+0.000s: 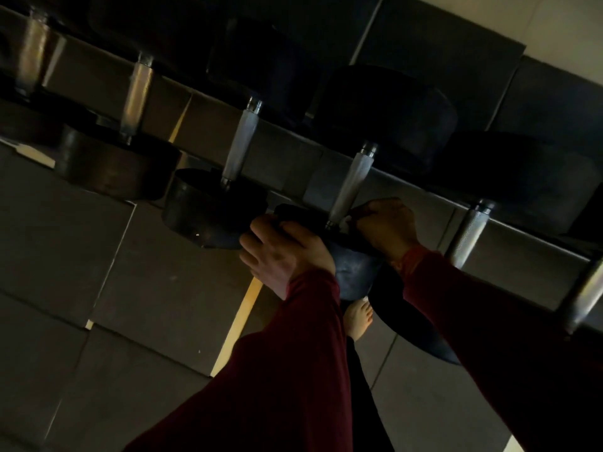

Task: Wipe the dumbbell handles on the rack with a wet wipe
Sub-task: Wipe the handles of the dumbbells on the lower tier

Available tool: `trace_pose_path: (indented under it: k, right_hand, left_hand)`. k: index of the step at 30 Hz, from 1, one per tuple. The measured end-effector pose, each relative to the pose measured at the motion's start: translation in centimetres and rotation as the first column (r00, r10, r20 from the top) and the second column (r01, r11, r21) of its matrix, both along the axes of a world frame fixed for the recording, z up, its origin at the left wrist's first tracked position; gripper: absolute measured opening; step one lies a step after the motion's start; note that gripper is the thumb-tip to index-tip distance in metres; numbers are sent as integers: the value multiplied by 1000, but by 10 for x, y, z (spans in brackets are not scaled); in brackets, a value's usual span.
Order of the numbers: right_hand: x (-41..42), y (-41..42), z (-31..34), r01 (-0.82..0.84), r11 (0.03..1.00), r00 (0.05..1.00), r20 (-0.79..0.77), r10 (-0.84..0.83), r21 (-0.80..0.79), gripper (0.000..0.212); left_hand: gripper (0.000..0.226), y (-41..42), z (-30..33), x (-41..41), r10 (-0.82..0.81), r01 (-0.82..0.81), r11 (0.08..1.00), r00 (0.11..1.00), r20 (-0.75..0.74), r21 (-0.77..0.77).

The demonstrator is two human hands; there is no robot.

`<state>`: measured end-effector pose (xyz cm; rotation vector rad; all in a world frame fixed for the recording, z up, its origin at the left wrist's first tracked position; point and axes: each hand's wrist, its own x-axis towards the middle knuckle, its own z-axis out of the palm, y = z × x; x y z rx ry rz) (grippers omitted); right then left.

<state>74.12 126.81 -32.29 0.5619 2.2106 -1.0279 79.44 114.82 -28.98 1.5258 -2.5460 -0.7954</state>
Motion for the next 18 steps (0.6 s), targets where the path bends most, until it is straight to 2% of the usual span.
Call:
trace_pose_path:
  k: [4,6,11,14,18]
  right_hand:
    - [13,1,7,140,985,985,-82,-149,-102,12]
    - [18,-1,9,140,981,977,-139,-159,-136,15]
    - [16,-10,15,89,996,925,-370,-83,-1,16]
    - [7,-18,13,155,988,851,-511,-121,25,17]
    - [-21,-23,4,418,907,690,-666,-283,48,17]
  left_hand:
    - [36,0,0,0,-3,3,1000,1000,10,12]
    - [37,-1,0,0,0,0,1000,1000,16,22]
    - [41,-1,-1,-1,2,-3,999,1000,10,39]
    - [40,-1,-2,0,14,-14,999,1000,6,48]
    - [40,0,-4,0,21,-20,999,1000,-15,43]
